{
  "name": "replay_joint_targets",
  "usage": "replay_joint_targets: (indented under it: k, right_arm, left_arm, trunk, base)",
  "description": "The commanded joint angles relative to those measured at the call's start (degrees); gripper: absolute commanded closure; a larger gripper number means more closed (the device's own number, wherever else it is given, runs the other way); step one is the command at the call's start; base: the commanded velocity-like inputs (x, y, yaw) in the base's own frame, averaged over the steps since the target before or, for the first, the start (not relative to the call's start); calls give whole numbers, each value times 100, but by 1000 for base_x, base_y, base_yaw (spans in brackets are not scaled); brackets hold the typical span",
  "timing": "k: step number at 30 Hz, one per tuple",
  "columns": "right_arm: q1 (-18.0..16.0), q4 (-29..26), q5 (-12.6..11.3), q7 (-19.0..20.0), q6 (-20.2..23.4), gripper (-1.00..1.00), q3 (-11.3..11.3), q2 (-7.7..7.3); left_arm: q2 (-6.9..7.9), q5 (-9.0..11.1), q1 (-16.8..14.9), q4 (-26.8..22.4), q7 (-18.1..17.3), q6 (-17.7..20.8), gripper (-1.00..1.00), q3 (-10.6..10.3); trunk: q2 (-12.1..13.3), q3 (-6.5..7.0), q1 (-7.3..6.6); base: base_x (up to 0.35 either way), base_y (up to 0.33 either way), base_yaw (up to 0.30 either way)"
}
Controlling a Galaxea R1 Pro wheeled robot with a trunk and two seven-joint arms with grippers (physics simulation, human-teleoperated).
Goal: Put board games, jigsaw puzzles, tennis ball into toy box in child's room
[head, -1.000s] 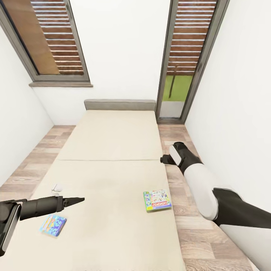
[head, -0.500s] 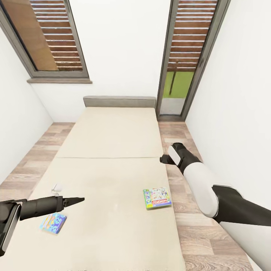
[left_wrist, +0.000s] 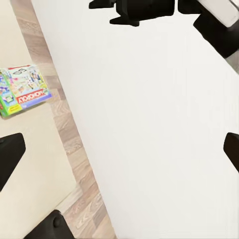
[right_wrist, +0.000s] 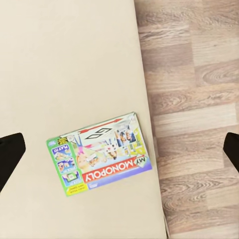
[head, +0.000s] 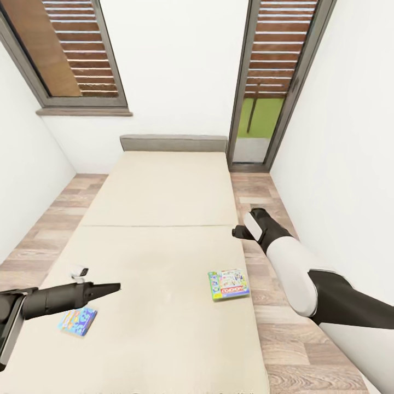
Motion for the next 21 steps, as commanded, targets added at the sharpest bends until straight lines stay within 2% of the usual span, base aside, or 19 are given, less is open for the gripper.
replay_joint_targets:
  k: [1, 8, 21]
  right_arm:
    - [-3, -7, -59, -52, 7, -100, -10, 6]
    - [-2, -7, -59, -52, -143, -100, -6, 13]
    - [6, -7, -61, -52, -267, -100, -3, 4]
  left_arm:
    - [8, 43, -1, -8, -117, 61, -100, -2]
    - [21, 218, 11, -28, -157, 61, -100, -14]
    - [-17, 255, 14, -30, -157, 57, -100, 5]
  trunk:
    - [-11, -19, 3]
    - [-11, -85, 3]
    - [-11, -209, 3]
  base:
    - [0, 0, 0]
    - [0, 0, 0]
    - [0, 0, 0]
